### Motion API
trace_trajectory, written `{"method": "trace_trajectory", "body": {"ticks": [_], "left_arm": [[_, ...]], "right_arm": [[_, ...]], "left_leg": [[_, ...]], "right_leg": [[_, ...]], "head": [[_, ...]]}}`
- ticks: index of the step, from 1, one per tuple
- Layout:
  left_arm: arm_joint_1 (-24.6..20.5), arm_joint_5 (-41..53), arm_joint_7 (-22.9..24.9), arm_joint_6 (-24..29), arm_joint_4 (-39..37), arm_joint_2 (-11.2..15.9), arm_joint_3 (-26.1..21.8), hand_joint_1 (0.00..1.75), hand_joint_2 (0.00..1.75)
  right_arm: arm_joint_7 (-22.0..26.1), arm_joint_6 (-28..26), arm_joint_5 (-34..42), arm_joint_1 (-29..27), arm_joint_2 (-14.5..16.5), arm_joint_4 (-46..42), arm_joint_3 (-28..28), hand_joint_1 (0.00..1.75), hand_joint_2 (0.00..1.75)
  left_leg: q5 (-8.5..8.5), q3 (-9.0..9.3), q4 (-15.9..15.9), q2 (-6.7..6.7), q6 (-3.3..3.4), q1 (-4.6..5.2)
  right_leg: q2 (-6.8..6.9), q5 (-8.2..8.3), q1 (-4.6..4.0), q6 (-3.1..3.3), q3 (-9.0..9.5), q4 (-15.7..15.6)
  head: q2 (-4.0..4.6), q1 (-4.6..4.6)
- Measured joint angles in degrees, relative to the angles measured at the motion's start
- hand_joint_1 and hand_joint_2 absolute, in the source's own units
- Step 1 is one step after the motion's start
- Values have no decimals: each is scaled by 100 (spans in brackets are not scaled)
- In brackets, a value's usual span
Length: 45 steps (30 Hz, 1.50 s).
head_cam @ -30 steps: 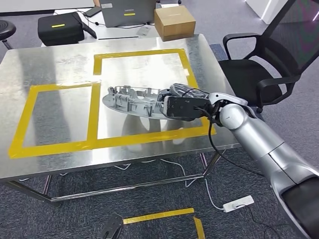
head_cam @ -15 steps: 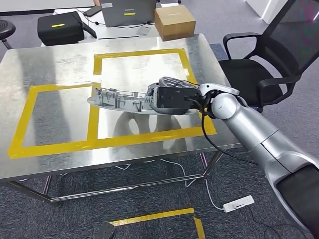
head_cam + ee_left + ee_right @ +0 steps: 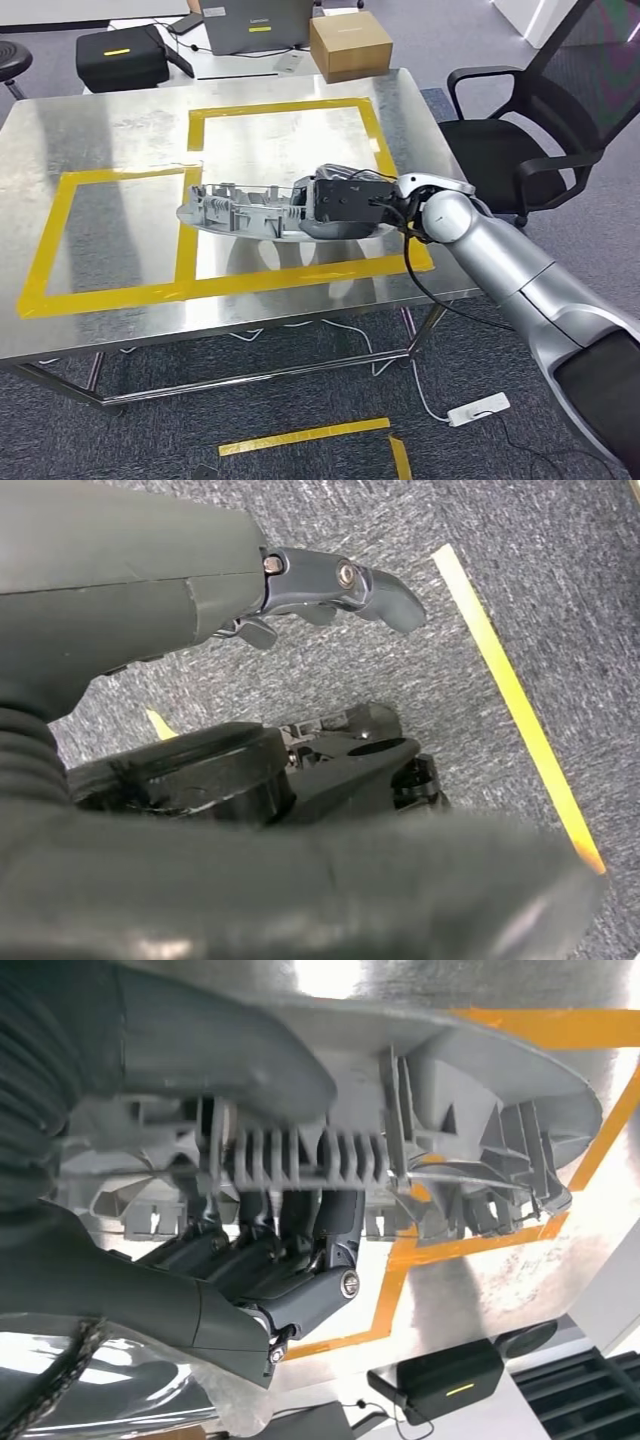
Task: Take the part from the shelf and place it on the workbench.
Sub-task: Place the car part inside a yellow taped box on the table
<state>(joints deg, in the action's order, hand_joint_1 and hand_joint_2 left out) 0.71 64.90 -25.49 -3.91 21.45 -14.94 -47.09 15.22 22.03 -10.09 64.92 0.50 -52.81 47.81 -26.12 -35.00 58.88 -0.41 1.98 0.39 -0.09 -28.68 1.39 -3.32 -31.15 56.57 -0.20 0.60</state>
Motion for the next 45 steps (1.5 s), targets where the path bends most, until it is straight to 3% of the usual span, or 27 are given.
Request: {"method": "trace_trajectory", "body": {"ticks": [4, 26, 34, 45], "left_arm": [[0, 88, 11, -20, 15, -3, -104, 0, 0], [-2, 226, -150, -168, 28, -19, -501, 0, 0], [-8, 167, -223, -306, 49, -45, -736, 0, 0], [-10, 187, -299, -345, 56, -48, -893, 0, 0]], "right_arm": [[5, -9, 59, 14, 0, 0, 82, 0, 175], [1, 114, 469, -1, 0, -11, 398, 0, 175], [-45, 10, 559, -381, -65, -306, 395, 0, 175], [-73, -57, 595, -426, -127, -396, 374, 0, 175]], "left_leg": [[0, 1, 0, 0, 0, 0], [0, 3, 0, 0, 0, 0], [-1, 5, 0, 1, 0, 0], [0, 8, 0, 3, 0, 0]], "right_leg": [[0, 0, 0, 0, 1, 0], [0, 0, 0, 0, 1, -1], [-2, -1, 0, 0, 2, -1], [-5, 0, 0, 0, 4, -1]], "head": [[0, -1], [0, 0], [0, 0], [0, -1]]}}
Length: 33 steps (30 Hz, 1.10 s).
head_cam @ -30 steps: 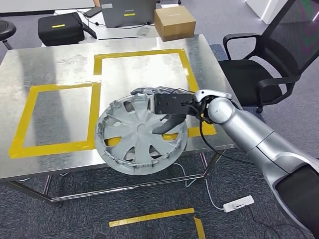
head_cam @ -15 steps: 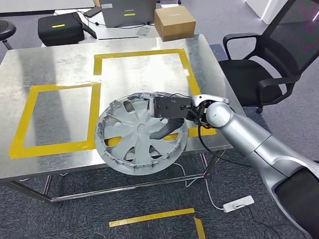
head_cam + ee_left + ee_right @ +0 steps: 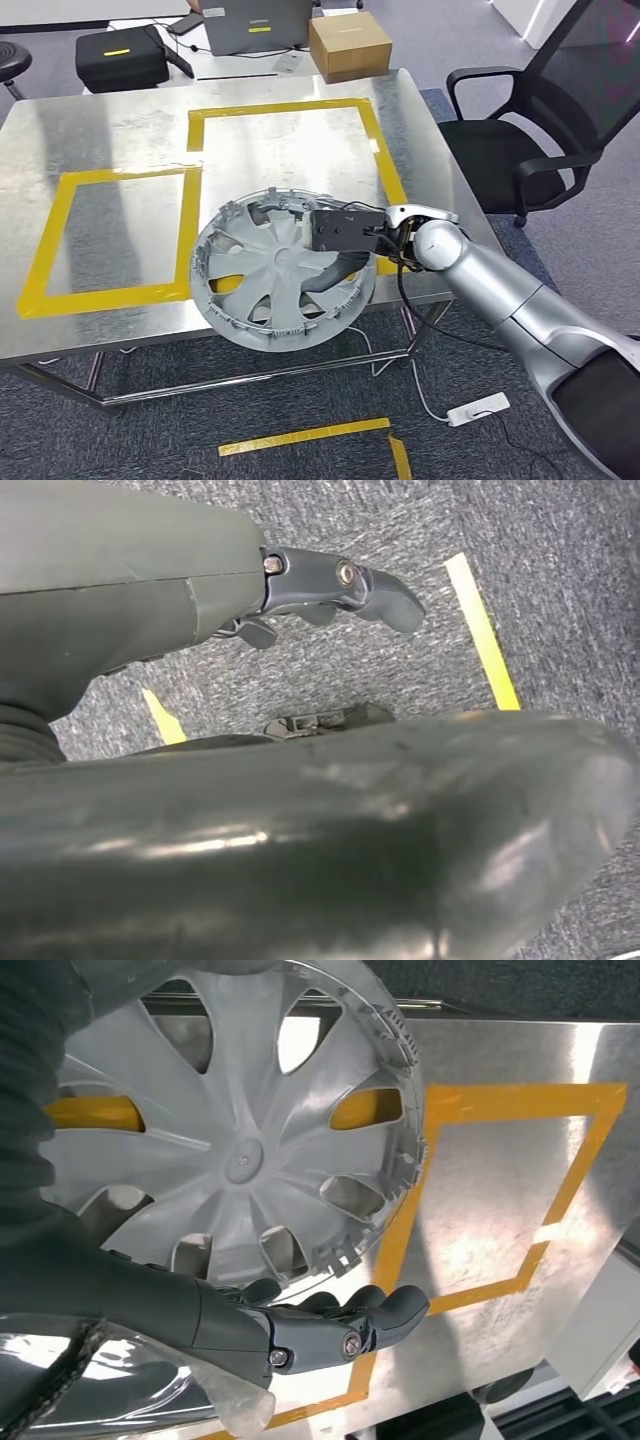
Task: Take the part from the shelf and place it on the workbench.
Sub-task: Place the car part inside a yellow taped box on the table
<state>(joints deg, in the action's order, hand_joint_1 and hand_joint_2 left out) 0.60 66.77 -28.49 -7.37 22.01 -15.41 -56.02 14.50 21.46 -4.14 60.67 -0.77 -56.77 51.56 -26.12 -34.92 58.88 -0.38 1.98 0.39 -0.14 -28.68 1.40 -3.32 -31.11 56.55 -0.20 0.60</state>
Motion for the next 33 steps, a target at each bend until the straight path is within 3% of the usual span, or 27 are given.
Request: {"method": "trace_trajectory", "body": {"ticks": [2, 6, 13, 17, 20, 26, 30, 33], "left_arm": [[-2, 0, -25, -7, 0, -1, -27, 0, 0], [-4, 1, -35, -7, 0, -2, -47, 0, 0], [-15, 155, -155, 79, 0, -3, -58, 0, 0], [-46, 286, -562, 214, -8, -5, -61, 0, 0], [-88, 289, -760, 181, -59, -4, -61, 0, 0], [-168, 274, -698, 127, -156, -2, -75, 0, 0], [-187, 275, -661, 132, -178, -2, -79, 0, 0], [-196, 260, -631, 113, -191, -2, -96, 0, 0]], "right_arm": [[1, 0, 5, -2, -20, -5, -2, 0, 175], [2, -3, 5, -10, -48, -10, -2, 0, 0], [71, -236, -86, -216, -127, -127, -108, 0, 0], [34, -622, -293, -454, -189, -399, -345, 0, 175], [3, -794, -416, -820, -169, -778, -669, 0, 175], [26, -812, -654, -1408, 41, -1137, -956, 0, 175], [93, -809, -703, -1511, 116, -1143, -1012, 0, 0], [107, -797, -696, -1551, 152, -1146, -1067, 0, 0]], "left_leg": [[0, 0, 0, 0, 0, 0], [0, 1, 0, 0, 0, 0], [0, 2, 0, 0, 0, 0], [0, 3, 0, -1, 0, 0], [-1, 3, 0, -2, 0, 0], [-1, 3, -1, -2, -1, -1], [-1, 3, -2, -1, -1, -1], [-1, 4, -1, -2, -1, -1]], "right_leg": [[1, 0, 0, 0, 0, 0], [0, 0, 0, 0, 0, 0], [2, 0, 0, 0, 2, 0], [3, 0, 0, 0, 3, 0], [2, 0, 0, 0, 7, 0], [4, -3, -1, 4, 6, 0], [3, -3, -1, 4, 6, 0], [4, -3, 0, 4, 7, 0]], "head": [[0, 0], [0, 0], [0, 0], [0, 1], [0, 1], [0, 0], [0, 0], [0, 0]]}}
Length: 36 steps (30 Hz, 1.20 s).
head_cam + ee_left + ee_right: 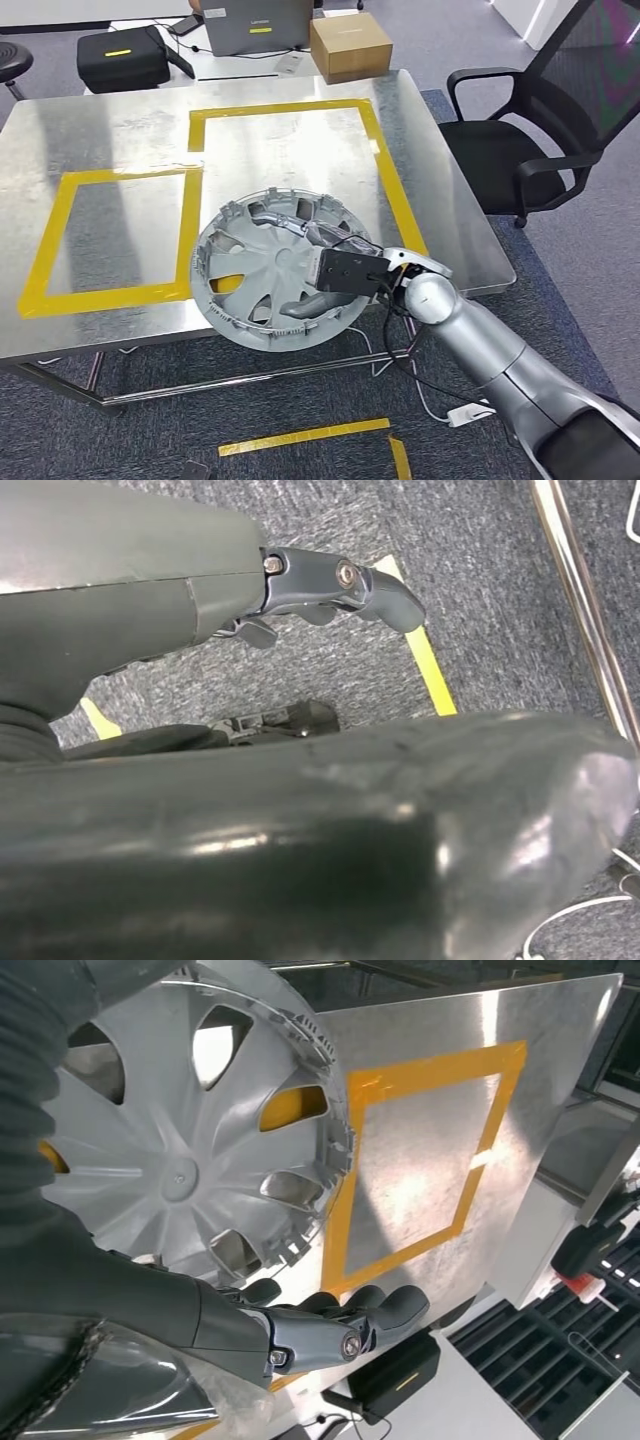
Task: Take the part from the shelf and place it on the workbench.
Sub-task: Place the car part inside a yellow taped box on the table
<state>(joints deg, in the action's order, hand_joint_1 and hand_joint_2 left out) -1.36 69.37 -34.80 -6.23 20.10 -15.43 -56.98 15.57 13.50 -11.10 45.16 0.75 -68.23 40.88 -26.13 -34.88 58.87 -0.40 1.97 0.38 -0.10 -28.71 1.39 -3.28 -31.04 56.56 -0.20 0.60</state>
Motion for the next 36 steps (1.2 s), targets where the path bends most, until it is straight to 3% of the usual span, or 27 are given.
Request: {"method": "trace_trajectory", "body": {"ticks": [13, 18, 26, 28, 31, 33, 36], "left_arm": [[3, -76, 62, -20, -4, -13, -126, 0, 0], [52, -123, 244, -130, 85, -63, -338, 0, 0], [71, -318, 313, -61, 108, -68, -376, 0, 0], [85, -509, 296, 28, 108, -74, -374, 0, 0], [144, -947, 280, 183, 99, -83, -336, 0, 0], [194, -1282, 301, 286, 80, -89, -259, 0, 0], [250, -1771, 354, 433, 52, -92, -74, 0, 0]], "right_arm": [[-10, -13, -247, -149, -79, 34, -227, 0, 0], [-17, 61, -332, -533, -1204, -459, -583, 0, 0], [-192, 132, -212, -1079, -2263, -1187, -927, 0, 0], [-299, 20, -152, -1603, -2692, -1605, -1257, 0, 0], [-272, -121, -332, -3151, -3166, -2540, -2262, 0, 0], [-146, -110, -538, -4429, -3196, -3280, -3121, 0, 0], [65, 51, -809, -6011, -2922, -4280, -4228, 0, 0]], "left_leg": [[0, 1, 0, 0, 0, 2], [-2, 5, 3, -33, 2, 4], [-11, 23, 4, -32, 12, 10], [-27, 44, 4, -70, 21, 7], [-61, 77, 3, -116, 24, -1], [-81, 88, 3, -125, 25, -1], [-110, 97, 3, -120, 17, -1]], "right_leg": [[0, 0, 1, 0, -2, -2], [27, 0, 2, -1, 19, -12], [35, -12, 8, -15, -18, -24], [76, -39, 6, -27, -4, -36], [121, -69, -4, -37, 102, -56], [126, -83, -6, -41, 158, -61], [117, -110, -5, -47, 163, -62]], "head": [[0, -1], [0, 1], [0, -3], [0, -2], [0, 3], [0, -1], [0, -1]]}}
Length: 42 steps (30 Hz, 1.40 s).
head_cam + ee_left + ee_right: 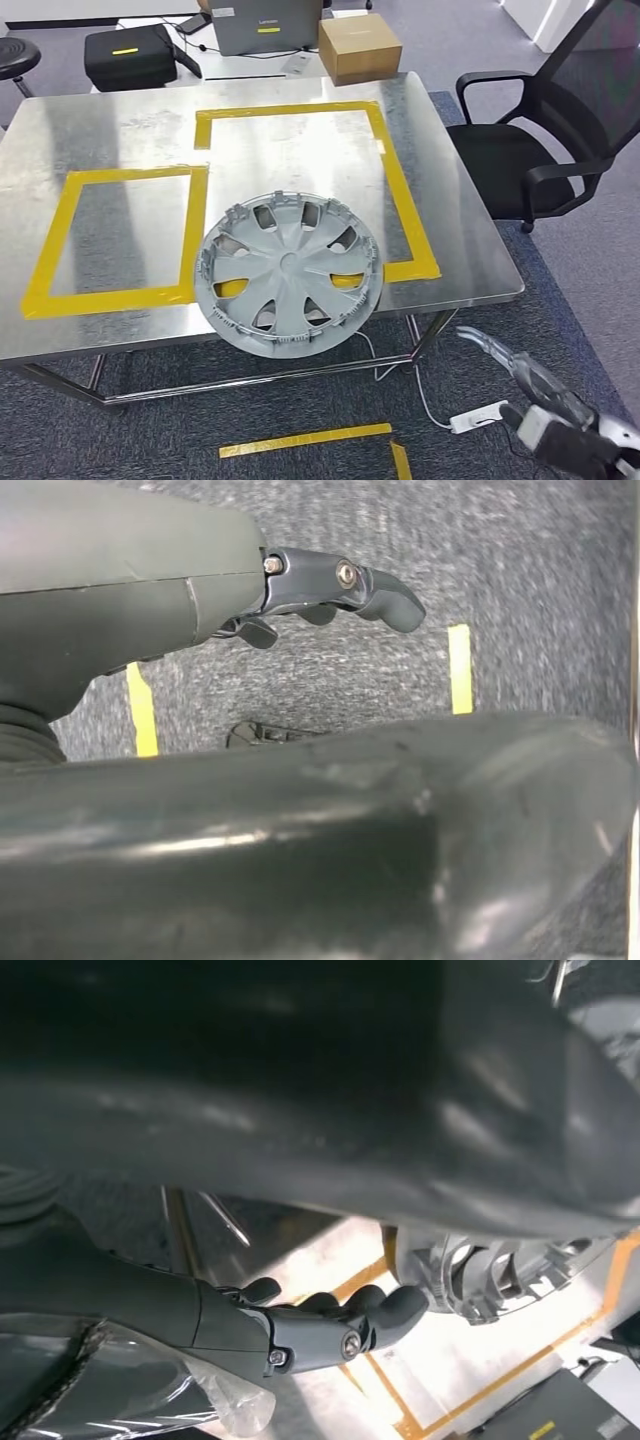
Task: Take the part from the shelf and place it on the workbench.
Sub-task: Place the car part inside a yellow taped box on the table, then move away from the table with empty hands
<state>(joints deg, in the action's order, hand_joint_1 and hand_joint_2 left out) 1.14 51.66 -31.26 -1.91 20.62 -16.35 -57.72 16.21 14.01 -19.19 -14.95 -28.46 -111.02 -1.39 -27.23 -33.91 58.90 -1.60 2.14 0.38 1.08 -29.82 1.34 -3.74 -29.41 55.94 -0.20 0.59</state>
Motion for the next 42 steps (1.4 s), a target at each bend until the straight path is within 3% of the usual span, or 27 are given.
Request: {"method": "trace_trajectory", "body": {"ticks": [3, 7, 10, 12, 15, 19, 25, 33, 42], "left_arm": [[31, -348, 55, 68, -11, 2, 229, 0, 0], [54, -913, 175, 139, -11, 9, 600, 0, 0], [167, -2025, 464, 356, 47, 14, 1122, 0, 0], [394, -2981, 874, 529, 290, 10, 1715, 0, 0], [908, -3897, 1530, 750, 1043, -21, 2844, 0, 0], [1318, -4008, 1679, 841, 1744, -84, 3771, 0, 0], [1524, -3985, 1675, 893, 2267, -122, 4294, 0, 0], [1613, -4015, 1707, 927, 2509, -132, 4465, 0, 0], [1663, -4106, 1821, 1029, 2679, -149, 4523, 0, 0]], "right_arm": [[52, 251, -155, -881, 332, -707, -773, 0, 0], [32, 654, -257, -1388, 832, -1247, -1463, 0, 0], [542, 1530, -739, -1534, 1913, -1591, -2209, 0, 0], [851, 1872, -1017, -1542, 2706, -1686, -2721, 0, 0], [787, 1367, -1151, -1665, 3534, -1617, -3017, 0, 0], [490, 710, -1006, -1799, 4166, -1366, -2936, 0, 175], [304, 334, -794, -1895, 4577, -937, -2772, 0, 175], [155, 150, -693, -1920, 4723, -671, -2660, 0, 175], [-151, -1293, -386, -1731, 4778, 453, -2483, 0, 175]], "left_leg": [[-20, 14, -3, 26, -10, -1], [-46, 61, -6, 53, -16, -3], [-55, 81, -9, 60, -22, -6], [-65, 95, -10, 71, -34, -13], [-80, 115, -11, 80, -44, -18], [-90, 119, -11, 80, -39, -17], [-97, 133, -11, 81, -43, -16], [-98, 136, -11, 82, -42, -17], [-98, 139, -11, 82, -42, -17]], "right_leg": [[-28, -16, 0, 10, -4, 0], [-52, -41, -1, 23, -38, -4], [-61, -49, -3, 28, -20, -2], [-75, -54, -9, 36, -7, 0], [-83, -68, -13, 49, 10, 0], [-81, -79, -12, 48, 18, 0], [-84, -82, -12, 47, 30, 0], [-84, -83, -12, 46, 34, 0], [-85, -85, -13, 46, 37, 0]], "head": [[0, -1], [0, 1], [0, 0], [0, -2], [0, -1], [0, 2], [0, 0], [0, 1], [0, 1]]}}
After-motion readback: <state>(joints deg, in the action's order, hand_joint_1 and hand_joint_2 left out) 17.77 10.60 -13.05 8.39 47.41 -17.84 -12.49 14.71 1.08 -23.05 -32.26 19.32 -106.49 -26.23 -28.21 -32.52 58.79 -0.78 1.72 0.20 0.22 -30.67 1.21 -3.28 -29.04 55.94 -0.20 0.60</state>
